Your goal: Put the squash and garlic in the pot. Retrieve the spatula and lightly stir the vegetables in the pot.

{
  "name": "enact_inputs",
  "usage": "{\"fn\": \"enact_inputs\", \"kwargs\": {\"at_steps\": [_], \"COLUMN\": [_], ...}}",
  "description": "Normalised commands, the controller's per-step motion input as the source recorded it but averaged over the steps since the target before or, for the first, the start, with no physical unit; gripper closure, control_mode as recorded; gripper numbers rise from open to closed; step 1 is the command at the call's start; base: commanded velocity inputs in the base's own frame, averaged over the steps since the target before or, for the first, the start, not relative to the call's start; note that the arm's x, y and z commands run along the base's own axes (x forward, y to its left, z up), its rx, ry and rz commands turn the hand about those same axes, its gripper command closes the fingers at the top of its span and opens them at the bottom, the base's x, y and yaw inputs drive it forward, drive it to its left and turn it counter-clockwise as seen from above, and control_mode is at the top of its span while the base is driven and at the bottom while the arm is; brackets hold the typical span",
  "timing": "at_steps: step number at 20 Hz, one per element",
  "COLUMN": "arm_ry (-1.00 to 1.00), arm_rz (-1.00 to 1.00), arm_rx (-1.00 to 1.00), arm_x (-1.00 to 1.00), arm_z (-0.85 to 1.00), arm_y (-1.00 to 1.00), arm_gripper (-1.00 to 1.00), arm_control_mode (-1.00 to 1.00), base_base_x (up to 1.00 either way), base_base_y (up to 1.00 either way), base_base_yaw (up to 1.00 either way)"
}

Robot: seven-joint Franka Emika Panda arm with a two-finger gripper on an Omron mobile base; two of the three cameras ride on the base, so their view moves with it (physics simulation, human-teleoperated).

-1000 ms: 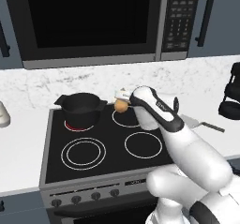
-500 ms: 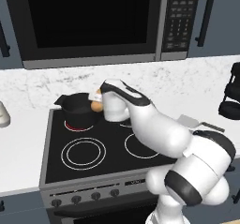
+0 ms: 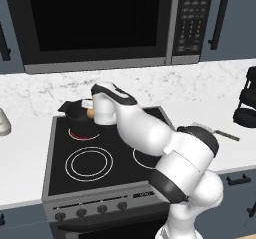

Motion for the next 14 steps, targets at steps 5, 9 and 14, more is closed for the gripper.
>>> {"fn": "enact_inputs", "kwargs": {"at_steps": [5,9,14], "arm_ry": [0.03,0.01,0.04], "arm_rz": [-0.07,-0.10,-0.13], "arm_rx": [-0.11,-0.18,-0.27], "arm_x": [0.51,0.53,0.42], "arm_z": [0.00,0.00,-0.02], "arm_y": [0.14,0.19,0.40], "arm_gripper": [1.00,1.00,1.00], "arm_control_mode": [-1.00,-1.00,-1.00], "base_base_x": [0.00,0.00,0.00], "base_base_y": [0.00,0.00,0.00], "base_base_yaw": [0.00,0.00,0.00]}}
